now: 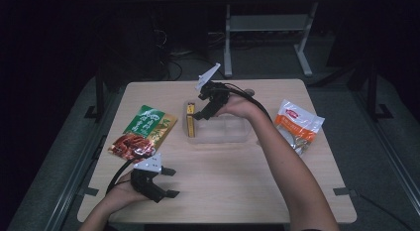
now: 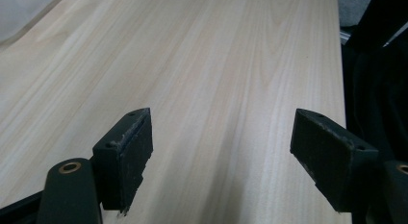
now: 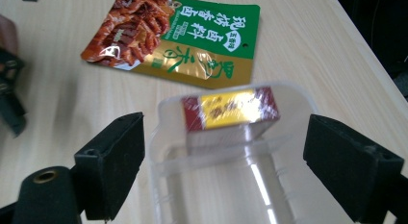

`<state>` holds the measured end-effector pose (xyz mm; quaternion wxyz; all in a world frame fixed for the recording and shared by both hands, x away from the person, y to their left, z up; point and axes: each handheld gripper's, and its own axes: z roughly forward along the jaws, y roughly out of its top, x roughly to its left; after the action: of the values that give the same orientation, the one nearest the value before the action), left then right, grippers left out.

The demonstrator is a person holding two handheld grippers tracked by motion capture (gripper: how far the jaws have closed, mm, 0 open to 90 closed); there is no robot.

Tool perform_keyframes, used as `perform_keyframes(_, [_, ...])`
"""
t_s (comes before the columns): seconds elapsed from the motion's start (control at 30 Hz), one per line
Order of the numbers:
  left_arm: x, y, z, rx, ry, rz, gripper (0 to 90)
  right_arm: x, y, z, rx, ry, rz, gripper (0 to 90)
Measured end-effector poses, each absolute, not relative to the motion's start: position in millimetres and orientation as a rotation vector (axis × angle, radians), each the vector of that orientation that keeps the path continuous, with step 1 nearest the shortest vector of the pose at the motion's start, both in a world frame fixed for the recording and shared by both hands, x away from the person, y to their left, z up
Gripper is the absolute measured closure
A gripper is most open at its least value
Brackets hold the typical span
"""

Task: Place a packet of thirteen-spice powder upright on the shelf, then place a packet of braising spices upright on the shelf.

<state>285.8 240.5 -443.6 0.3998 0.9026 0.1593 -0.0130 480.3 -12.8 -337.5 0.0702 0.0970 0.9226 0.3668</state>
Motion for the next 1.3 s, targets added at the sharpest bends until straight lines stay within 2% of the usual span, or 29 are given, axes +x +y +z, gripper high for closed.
perform_keyframes(0.4, [291,245,-443,2.277,0.447,-0.008,22.4,440,-58,-350,0.461,2.702,1.149,14.9])
perform_keyframes(0.67, [290,244,-442,2.277,0.452,-0.007,22.5,399,-81,-361,0.529,2.644,1.151,14.6])
perform_keyframes(1.0, [290,243,-440,2.287,0.441,0.018,22.4,352,-107,-385,0.623,2.585,1.199,13.7])
perform_keyframes(1.3, [291,243,-439,2.271,0.498,0.042,22.4,317,-130,-410,0.714,2.586,1.232,13.4])
